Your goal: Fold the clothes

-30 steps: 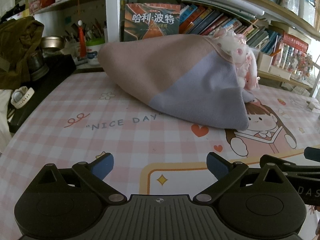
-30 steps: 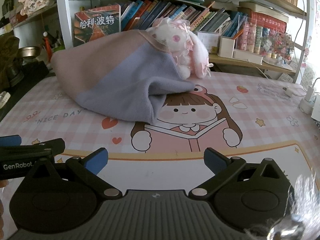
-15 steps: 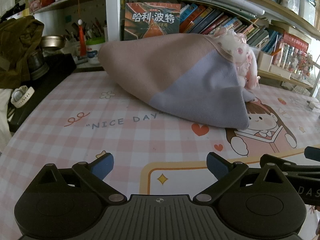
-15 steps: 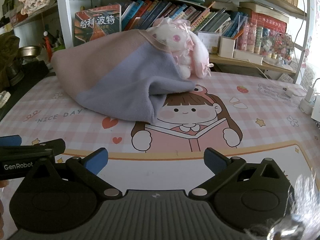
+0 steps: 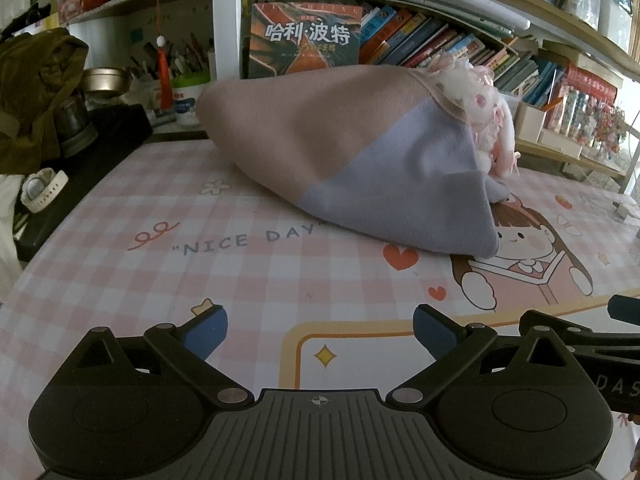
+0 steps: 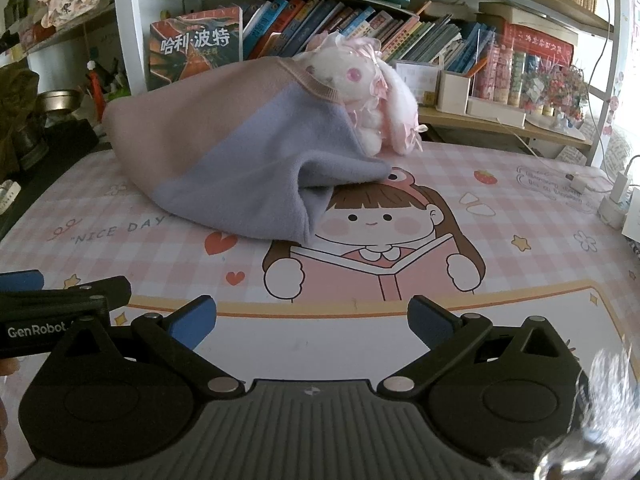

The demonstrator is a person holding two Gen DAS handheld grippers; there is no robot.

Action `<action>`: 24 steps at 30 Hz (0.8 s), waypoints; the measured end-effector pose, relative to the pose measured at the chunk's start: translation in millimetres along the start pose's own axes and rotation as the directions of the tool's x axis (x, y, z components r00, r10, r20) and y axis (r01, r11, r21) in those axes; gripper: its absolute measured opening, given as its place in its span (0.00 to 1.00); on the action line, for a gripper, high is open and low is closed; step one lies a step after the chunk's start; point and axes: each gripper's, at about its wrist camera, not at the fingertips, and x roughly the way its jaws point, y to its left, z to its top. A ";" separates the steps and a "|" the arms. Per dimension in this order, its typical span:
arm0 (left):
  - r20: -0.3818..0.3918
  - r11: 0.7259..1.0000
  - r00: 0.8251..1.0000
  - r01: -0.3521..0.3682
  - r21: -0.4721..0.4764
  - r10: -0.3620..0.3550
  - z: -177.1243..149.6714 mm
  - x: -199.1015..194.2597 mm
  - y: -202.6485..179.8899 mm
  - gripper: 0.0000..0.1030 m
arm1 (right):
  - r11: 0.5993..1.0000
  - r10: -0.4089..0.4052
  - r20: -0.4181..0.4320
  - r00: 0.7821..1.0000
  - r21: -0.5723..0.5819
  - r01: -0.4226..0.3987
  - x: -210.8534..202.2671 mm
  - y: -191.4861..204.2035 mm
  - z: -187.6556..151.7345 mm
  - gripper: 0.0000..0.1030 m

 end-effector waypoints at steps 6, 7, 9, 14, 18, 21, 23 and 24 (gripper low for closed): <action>-0.005 1.000 1.000 0.003 0.000 -0.003 0.7 1.5 0.3 0.98 | 1.000 -0.002 -0.003 1.000 0.002 0.002 0.7 -0.1 0.2 1.00; -0.006 1.000 1.000 0.003 -0.001 -0.003 0.6 1.7 0.4 0.98 | 1.000 -0.002 -0.004 1.000 0.002 0.002 0.9 0.0 0.2 1.00; -0.005 1.000 1.000 0.016 0.002 -0.016 1.1 2.8 1.1 0.98 | 1.000 -0.002 -0.005 1.000 0.001 0.002 1.5 0.0 0.3 1.00; -0.015 1.000 1.000 0.020 -0.006 -0.020 1.3 6.9 2.5 0.98 | 1.000 0.000 -0.011 1.000 -0.002 0.000 3.6 0.8 0.7 1.00; -0.016 1.000 1.000 0.021 -0.008 -0.021 1.9 8.5 2.6 0.98 | 1.000 -0.001 -0.015 1.000 -0.005 0.001 6.0 1.4 1.8 1.00; -0.023 1.000 0.999 0.024 -0.006 -0.024 2.2 10.5 2.3 0.98 | 1.000 -0.003 -0.016 1.000 -0.004 0.003 7.1 1.2 2.5 1.00; -0.027 1.000 0.999 0.027 -0.005 -0.027 2.1 11.7 2.1 0.98 | 1.000 -0.002 -0.018 1.000 -0.002 0.002 7.6 1.1 2.6 1.00; -0.028 1.000 0.999 0.028 -0.004 -0.028 2.0 12.0 1.9 0.98 | 1.000 -0.002 -0.019 1.000 -0.001 0.002 7.8 1.1 2.5 1.00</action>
